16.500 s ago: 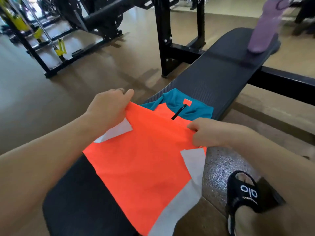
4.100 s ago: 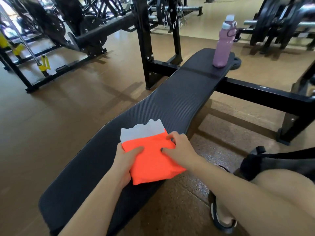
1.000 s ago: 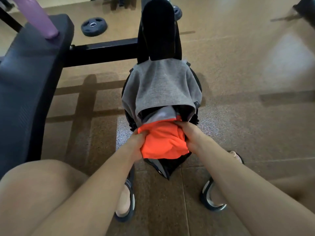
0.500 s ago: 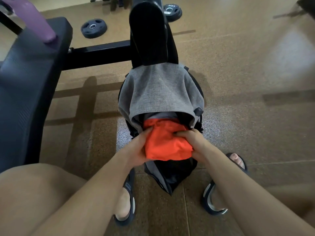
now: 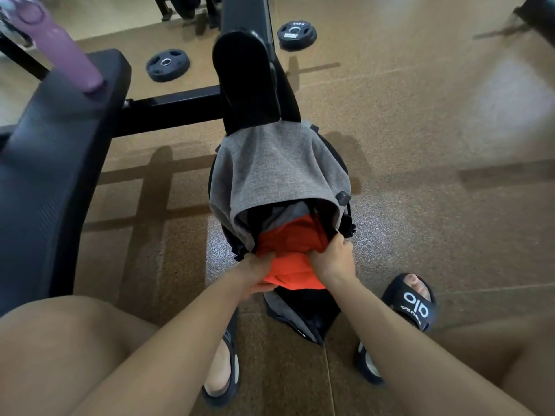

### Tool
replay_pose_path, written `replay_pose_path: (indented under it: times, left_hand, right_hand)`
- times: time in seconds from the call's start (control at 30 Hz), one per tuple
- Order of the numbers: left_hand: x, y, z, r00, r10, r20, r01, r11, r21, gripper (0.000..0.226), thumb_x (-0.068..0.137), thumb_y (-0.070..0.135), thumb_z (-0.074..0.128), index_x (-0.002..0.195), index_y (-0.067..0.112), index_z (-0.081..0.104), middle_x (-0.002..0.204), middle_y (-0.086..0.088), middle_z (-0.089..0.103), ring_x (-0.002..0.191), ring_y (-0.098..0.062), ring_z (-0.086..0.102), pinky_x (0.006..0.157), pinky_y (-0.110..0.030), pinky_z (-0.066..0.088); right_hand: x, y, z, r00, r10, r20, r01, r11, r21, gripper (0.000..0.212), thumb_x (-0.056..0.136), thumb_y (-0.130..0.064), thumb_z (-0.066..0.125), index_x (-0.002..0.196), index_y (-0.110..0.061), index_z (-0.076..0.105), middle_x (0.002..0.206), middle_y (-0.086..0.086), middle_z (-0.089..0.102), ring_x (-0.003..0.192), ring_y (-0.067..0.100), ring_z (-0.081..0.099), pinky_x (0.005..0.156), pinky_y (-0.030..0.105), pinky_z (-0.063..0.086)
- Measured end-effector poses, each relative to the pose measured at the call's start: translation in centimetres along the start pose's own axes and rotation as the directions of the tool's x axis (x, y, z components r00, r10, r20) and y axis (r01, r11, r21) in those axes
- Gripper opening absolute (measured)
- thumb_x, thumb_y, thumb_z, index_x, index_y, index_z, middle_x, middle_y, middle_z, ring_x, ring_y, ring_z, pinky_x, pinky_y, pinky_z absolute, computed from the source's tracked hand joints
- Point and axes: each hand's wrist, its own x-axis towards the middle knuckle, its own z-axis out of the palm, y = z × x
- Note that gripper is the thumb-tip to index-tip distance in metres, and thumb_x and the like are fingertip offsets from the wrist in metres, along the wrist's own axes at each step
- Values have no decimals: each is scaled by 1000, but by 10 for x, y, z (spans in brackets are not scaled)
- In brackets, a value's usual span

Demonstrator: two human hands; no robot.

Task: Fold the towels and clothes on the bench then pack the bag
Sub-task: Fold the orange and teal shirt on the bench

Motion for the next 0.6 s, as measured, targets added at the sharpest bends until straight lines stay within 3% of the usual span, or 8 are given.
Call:
replay_pose_path:
  times: [0.1,0.2,0.27,0.33,0.47,0.53,0.6]
  left_hand:
    - [-14,7,-8,1000,13,16,-15,991,137,46,96,33,58,126,-1,54,110,-21,70,94,-29,73,73,-35,64]
    - [-39,15,-25,998,58,16,-60,925,376,29,98,25,56,113,0,54,98,-19,65,94,-34,72,83,-43,62]
    - [-61,25,-42,995,94,32,-97,848,522,21,99,25,55,106,5,55,91,-14,61,88,-31,71,85,-46,62]
    - [-84,38,-63,985,158,70,-168,782,600,19,99,30,55,110,14,53,99,-9,60,87,-27,70,83,-41,62]
    - [-130,66,-109,912,409,45,-336,676,656,15,103,32,53,109,21,46,107,-2,60,85,-17,67,66,-23,52]
    - [-139,71,-135,843,537,-19,-382,624,681,33,103,37,53,128,17,45,114,0,61,88,-14,63,75,-27,51]
    - [-138,70,-161,771,630,-92,-445,637,629,46,102,38,55,142,19,42,118,-1,65,98,-17,64,82,-34,51]
  right_hand:
    - [-15,2,-2,994,-93,-48,84,983,-164,52,88,-31,63,128,-3,45,128,21,47,123,41,49,98,44,43]
    - [-33,1,-14,973,-221,-61,196,941,-277,47,87,-29,62,124,-4,46,122,18,48,118,40,51,94,45,45]
    - [-47,-6,-25,955,-291,-55,260,913,-314,43,85,-27,62,120,-7,48,118,16,52,114,40,54,91,45,46]
    - [-65,-22,-40,922,-378,-81,346,900,-264,32,81,-24,61,108,-12,51,107,11,59,103,38,59,81,43,48]
    - [-117,-63,-58,739,-623,-257,611,780,-134,16,76,-27,59,78,-22,45,64,-7,51,66,24,54,61,39,45]
    - [-149,-85,-54,636,-752,-173,743,657,-124,19,78,-24,60,74,-22,42,59,-7,47,60,18,49,58,38,43]
    - [-174,-111,-42,532,-845,-60,836,535,-122,19,82,-23,61,76,-23,43,63,-8,49,61,12,49,57,32,43]
